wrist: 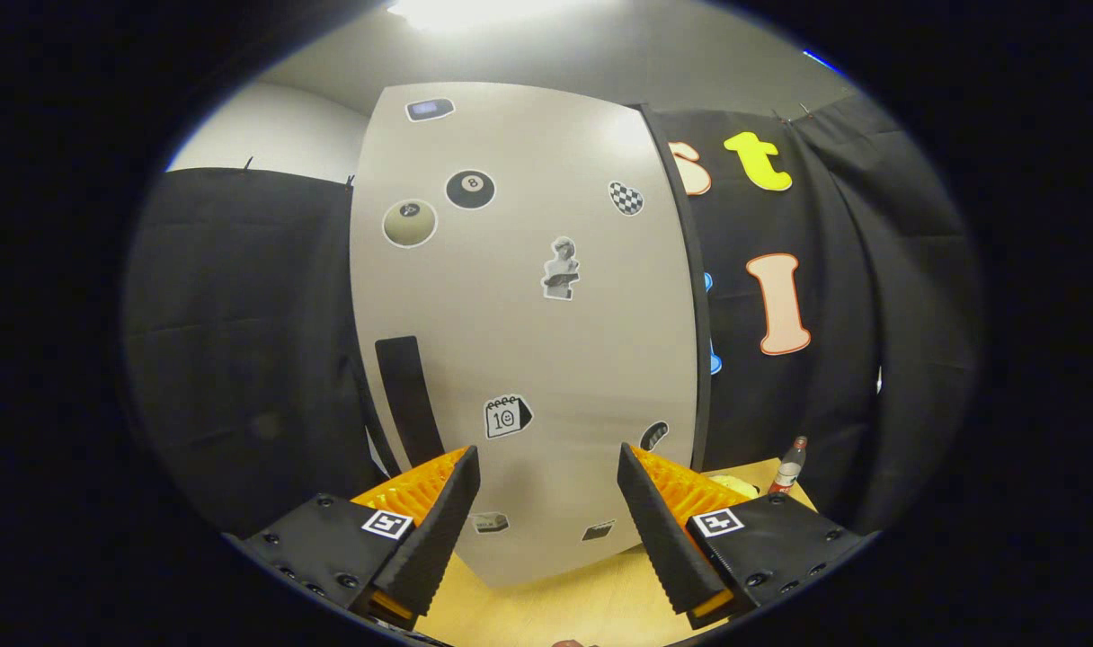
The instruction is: Open the shoe cabinet door, grab the shoes and put them into the shoe cabinet, then close the shoe cabinet door.
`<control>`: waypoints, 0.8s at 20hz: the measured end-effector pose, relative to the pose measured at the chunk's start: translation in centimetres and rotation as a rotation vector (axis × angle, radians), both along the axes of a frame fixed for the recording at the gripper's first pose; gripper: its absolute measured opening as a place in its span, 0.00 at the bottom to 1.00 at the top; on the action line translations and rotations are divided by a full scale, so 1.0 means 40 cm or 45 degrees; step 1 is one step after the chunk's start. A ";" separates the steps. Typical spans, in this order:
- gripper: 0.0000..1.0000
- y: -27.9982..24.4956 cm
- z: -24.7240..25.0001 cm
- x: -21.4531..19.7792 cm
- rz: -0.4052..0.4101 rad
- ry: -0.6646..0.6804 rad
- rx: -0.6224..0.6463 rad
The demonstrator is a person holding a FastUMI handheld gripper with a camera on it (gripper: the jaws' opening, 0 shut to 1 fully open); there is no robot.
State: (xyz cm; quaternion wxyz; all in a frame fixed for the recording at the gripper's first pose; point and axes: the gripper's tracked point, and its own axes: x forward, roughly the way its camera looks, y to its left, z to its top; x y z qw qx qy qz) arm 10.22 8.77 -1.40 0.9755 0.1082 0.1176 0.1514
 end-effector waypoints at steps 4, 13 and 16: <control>0.97 -0.039 0.000 -0.012 -0.051 0.006 0.009; 0.98 -0.110 0.007 -0.036 -0.179 0.023 0.034; 0.98 -0.114 0.007 -0.042 -0.205 0.014 0.011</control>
